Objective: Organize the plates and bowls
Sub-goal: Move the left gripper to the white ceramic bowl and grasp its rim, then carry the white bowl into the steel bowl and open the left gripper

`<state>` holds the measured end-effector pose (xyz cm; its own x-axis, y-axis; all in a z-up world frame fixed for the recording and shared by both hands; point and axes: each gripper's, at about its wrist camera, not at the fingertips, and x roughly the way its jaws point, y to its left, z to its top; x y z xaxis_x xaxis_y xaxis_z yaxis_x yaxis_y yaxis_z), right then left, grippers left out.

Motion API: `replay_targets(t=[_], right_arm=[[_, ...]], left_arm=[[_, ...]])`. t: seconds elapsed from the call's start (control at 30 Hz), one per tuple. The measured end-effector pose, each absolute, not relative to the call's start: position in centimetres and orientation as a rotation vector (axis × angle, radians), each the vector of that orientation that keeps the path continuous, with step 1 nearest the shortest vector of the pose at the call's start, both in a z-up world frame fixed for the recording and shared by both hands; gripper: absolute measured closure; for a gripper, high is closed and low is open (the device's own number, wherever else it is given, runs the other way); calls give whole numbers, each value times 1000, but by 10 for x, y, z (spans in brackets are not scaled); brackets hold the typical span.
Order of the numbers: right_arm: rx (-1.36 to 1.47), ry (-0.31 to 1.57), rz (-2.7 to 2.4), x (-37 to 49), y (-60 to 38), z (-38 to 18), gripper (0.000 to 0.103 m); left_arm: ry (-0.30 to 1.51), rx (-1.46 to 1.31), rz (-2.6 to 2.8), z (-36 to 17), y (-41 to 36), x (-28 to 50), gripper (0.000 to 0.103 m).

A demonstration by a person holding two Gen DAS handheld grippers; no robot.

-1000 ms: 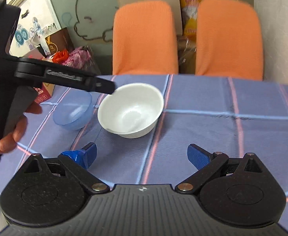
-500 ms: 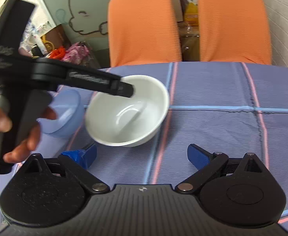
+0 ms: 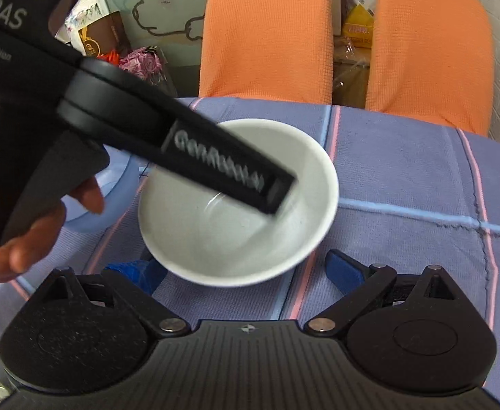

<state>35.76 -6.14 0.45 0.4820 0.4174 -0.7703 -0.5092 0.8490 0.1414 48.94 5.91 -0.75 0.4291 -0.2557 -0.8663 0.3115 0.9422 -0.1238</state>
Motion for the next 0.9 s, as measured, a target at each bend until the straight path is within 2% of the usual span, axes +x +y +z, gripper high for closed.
replay_targets(t=[0.07,0.17,0.53,0.9], right_arm=[[-129,850,581,355,-60,4,18],[-154,783,583,351,-57,3,19],[-153,756,596,347,-52,16,19],[-200,672,584,287,-72,70,19]], left_arm=[[1058,77,-362,-7,57,486,55],[1070,60,-359,-6,60,483,56],[1037,43,-343,5,62,462,55],[940,-4,-352,65,40,374,55]])
